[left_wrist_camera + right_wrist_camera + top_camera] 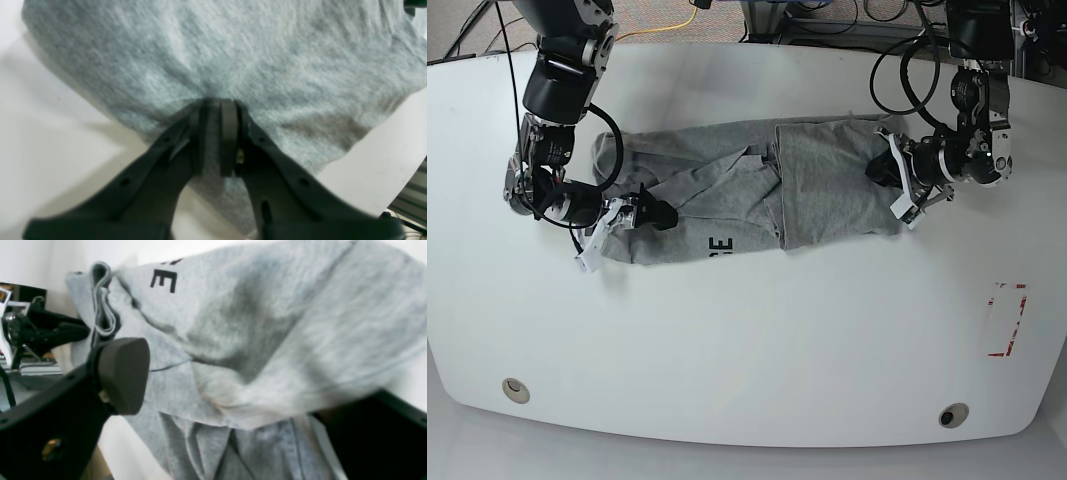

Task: Layout the t-shirt on the table in an organized manner, then fold the t-shirt properly
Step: 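Regrasp the strip end with the right gripper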

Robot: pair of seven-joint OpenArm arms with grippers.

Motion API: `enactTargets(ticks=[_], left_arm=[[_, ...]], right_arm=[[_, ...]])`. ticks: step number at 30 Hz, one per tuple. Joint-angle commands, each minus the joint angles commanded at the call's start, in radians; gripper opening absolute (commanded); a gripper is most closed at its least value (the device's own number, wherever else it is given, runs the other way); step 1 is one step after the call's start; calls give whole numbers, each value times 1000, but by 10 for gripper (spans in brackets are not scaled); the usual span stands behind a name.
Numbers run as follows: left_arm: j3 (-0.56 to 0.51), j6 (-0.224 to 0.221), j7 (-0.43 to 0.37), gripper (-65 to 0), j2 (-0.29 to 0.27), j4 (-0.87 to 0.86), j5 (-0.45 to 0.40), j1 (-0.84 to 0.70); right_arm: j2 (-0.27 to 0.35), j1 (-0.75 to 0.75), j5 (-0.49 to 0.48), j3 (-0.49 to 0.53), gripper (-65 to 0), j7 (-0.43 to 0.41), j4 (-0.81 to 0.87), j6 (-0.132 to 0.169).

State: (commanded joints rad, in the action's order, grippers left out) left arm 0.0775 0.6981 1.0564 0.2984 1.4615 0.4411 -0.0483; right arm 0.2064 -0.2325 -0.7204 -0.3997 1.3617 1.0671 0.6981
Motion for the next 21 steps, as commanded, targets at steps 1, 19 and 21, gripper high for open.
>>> enactTargets(ticks=[1,19,21], left_arm=[[0,0,0,-585,0,0,0,0],[0,0,0,-585,2,0,0,0],[0,0,0,-585,2,0,0,0]], right_arm=[[0,3,0,2,-51,0,0,0],[3,9,2,64,-583,-21,0,0],[5,9,2,64,-621,-28,0,0]])
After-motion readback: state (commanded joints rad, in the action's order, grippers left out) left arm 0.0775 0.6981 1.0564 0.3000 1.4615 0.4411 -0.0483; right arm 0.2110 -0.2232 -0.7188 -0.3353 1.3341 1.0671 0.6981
